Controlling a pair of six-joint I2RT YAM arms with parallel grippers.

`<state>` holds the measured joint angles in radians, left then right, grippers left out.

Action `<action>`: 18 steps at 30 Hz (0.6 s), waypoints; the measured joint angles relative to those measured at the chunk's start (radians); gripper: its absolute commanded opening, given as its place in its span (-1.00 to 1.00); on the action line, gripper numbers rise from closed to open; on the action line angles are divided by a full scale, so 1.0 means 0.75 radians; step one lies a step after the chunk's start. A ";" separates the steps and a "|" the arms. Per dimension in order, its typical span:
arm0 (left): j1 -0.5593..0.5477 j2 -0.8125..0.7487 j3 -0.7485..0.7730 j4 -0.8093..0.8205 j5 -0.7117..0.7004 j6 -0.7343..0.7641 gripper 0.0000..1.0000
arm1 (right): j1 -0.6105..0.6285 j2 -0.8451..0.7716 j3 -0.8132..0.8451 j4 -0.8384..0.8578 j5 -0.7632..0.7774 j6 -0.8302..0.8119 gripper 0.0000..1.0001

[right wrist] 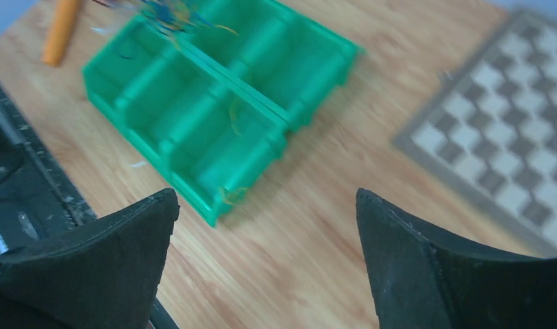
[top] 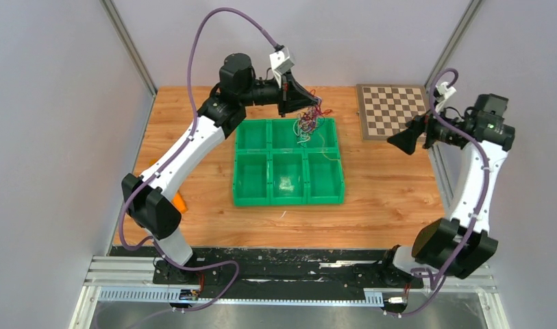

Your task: Untangle the cables

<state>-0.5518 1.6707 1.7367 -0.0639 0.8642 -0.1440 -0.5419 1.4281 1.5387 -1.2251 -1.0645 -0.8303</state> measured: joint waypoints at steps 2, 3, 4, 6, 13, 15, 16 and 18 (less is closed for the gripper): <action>-0.045 0.022 0.028 0.001 0.012 0.001 -1.00 | 0.120 -0.103 0.004 0.128 -0.080 0.156 1.00; -0.071 0.039 0.047 0.001 0.023 -0.001 -1.00 | 0.191 -0.130 -0.002 0.171 -0.099 0.206 1.00; -0.086 0.051 0.061 0.002 0.030 -0.003 -1.00 | 0.246 -0.168 -0.023 0.252 -0.104 0.265 1.00; -0.124 0.087 0.099 0.002 0.050 -0.014 -1.00 | 0.367 -0.256 -0.100 0.441 -0.107 0.398 1.00; -0.210 0.196 0.199 0.080 0.139 -0.130 -1.00 | 0.673 -0.358 -0.385 0.891 0.005 0.609 0.39; -0.223 0.218 0.219 0.121 0.166 -0.181 -1.00 | 0.687 -0.356 -0.455 0.955 0.039 0.628 -0.12; -0.225 0.225 0.225 0.135 0.172 -0.202 -1.00 | 0.689 -0.356 -0.483 0.973 0.058 0.638 -0.41; -0.223 0.237 0.233 0.160 0.171 -0.246 -1.00 | 0.684 -0.359 -0.523 0.998 0.082 0.651 -0.93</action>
<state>-0.7189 1.8481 1.9114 0.0563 0.9928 -0.3283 -0.0292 1.1591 1.1461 -0.4767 -1.0031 -0.3424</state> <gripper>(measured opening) 0.019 0.349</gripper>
